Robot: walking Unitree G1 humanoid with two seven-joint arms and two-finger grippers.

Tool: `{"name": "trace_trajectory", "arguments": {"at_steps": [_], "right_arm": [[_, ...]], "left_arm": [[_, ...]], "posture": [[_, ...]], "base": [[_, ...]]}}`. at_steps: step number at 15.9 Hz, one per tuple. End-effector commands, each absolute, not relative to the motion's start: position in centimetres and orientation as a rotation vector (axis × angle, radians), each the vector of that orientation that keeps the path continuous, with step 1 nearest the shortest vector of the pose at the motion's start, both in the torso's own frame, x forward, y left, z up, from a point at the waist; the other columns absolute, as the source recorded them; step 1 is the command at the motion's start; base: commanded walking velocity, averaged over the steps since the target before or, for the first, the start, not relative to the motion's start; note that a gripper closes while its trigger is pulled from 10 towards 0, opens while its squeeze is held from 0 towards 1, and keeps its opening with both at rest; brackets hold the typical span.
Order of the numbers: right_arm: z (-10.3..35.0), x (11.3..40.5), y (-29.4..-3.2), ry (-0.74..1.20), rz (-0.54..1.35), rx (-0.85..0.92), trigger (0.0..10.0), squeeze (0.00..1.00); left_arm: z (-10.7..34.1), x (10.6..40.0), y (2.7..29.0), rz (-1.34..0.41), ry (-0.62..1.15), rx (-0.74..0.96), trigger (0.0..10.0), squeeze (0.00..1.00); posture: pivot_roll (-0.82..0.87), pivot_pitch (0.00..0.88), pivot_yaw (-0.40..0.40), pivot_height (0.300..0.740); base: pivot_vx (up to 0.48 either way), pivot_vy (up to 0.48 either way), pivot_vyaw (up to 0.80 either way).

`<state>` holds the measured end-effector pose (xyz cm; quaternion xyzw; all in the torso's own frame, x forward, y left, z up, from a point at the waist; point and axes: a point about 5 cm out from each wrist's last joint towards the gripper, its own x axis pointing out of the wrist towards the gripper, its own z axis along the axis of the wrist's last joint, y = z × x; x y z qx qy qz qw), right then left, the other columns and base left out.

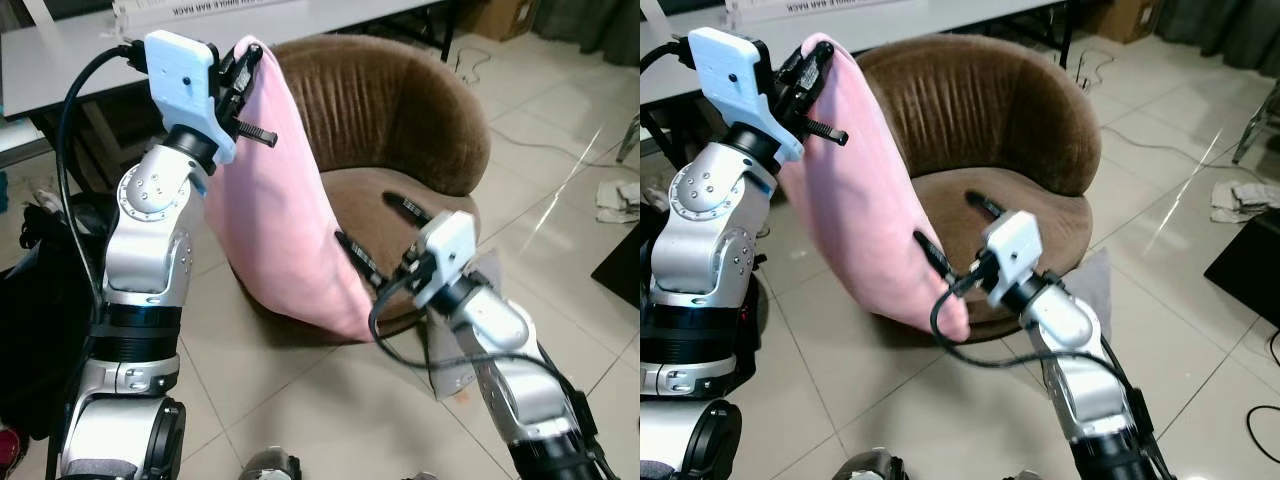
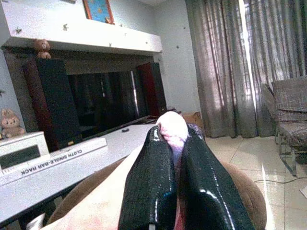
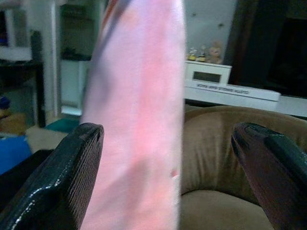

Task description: Move the pillow to the sofa from floor

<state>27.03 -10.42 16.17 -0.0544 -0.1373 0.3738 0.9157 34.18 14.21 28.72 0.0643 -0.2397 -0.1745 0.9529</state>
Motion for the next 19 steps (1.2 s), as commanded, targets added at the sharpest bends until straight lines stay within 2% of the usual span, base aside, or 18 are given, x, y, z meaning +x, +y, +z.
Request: {"name": "trace_trajectory", "arguments": {"at_steps": [1,3,6,7,8,11,13,19], "right_arm": [[16.5,26.4,-9.8,-0.285,0.831,-0.119,10.0,0.0],[15.9,26.0,-9.6,-0.25,0.871,-0.152,10.0,1.0],[14.4,27.0,-9.4,-0.199,0.782,-0.256,10.0,1.0],[13.5,27.6,-9.1,-0.167,0.737,-0.283,10.0,0.45],[13.1,28.0,-9.0,-0.15,0.715,-0.297,10.0,0.0],[12.5,29.4,-8.8,-0.147,0.599,-0.352,10.0,0.0],[12.7,29.8,-9.0,-0.158,0.551,-0.334,10.0,0.0],[12.3,29.1,-10.5,-0.16,0.559,-0.233,10.0,0.0]], "left_arm": [[29.8,34.1,13.8,-0.363,-0.526,0.15,0.0,0.0],[29.9,34.2,13.7,-0.366,-0.526,0.15,0.0,0.0],[30.5,33.9,13.2,-0.393,-0.547,0.138,0.0,0.0],[30.8,33.4,12.7,-0.417,-0.564,0.124,0.0,0.0],[30.9,33.1,12.5,-0.434,-0.57,0.111,0.0,0.0],[30.9,32.0,11.3,-0.54,-0.583,0.103,0.0,0.0],[30.8,31.9,11.5,-0.539,-0.571,0.124,0.0,0.0],[30.7,32.0,12.2,-0.518,-0.556,0.136,0.0,0.0]], "posture": [[0.05,0.0,0.065,0.729],[0.05,0.0,0.069,0.729],[0.05,0.0,0.067,0.729],[0.05,0.0,0.065,0.729],[0.05,0.0,0.064,0.729],[0.06,0.0,0.06,0.729],[0.07,0.0,0.054,0.729],[0.07,0.0,0.057,0.729]], "base": [[0.0,0.0,0.0],[0.0,0.0,0.0],[0.0,0.0,0.0],[0.0,0.0,0.0],[0.0,0.0,0.0],[0.0,0.0,0.0],[0.0,0.0,0.0],[0.0,0.0,0.0]]}}
